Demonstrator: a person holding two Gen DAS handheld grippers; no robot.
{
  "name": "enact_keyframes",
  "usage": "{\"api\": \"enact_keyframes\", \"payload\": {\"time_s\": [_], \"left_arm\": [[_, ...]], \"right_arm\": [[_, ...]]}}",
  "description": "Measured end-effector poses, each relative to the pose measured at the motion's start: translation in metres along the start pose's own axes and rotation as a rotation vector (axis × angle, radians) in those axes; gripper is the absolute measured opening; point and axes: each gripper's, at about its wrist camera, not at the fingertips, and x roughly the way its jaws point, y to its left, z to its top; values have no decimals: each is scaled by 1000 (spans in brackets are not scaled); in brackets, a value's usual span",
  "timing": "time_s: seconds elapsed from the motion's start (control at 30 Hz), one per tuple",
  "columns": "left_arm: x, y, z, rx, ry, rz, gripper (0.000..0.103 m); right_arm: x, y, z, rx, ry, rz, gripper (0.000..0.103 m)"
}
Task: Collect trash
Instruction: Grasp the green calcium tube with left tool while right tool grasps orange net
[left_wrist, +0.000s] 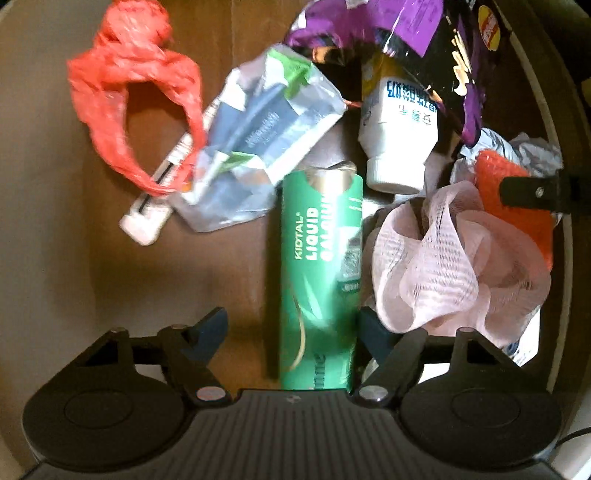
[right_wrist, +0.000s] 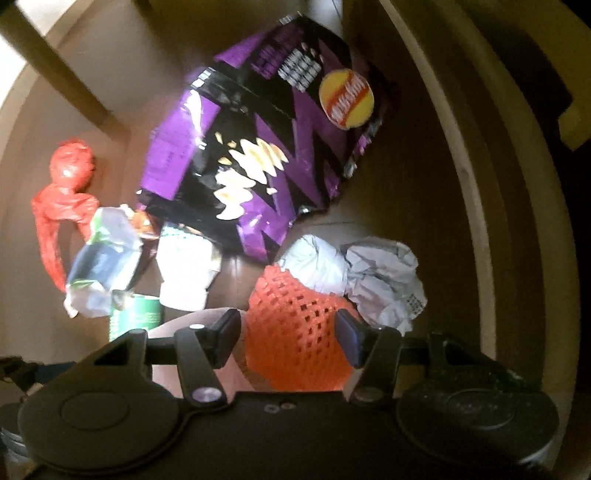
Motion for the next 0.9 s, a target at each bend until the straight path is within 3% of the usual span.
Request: {"api": "enact_keyframes", "payload": {"time_s": [0.07, 0.17, 0.37, 0.6, 0.9], "left_arm": [[6, -1, 3, -3, 5, -7, 71], [8, -3, 3, -4, 19, -35, 49], [3, -10, 0, 5, 8, -35, 49], [-47, -12, 6, 3, -10, -16, 48], [-177, -5, -3, -20, -44, -24, 48]], "right_arm": [[8, -2, 1, 23, 12, 5, 51], [9, -6, 2, 44, 6, 16, 40], [6, -16, 0, 55, -1, 33, 12], [-39, -22, -9, 9, -57, 12, 10], [-172, -15, -22, -6, -114, 69, 10]]}}
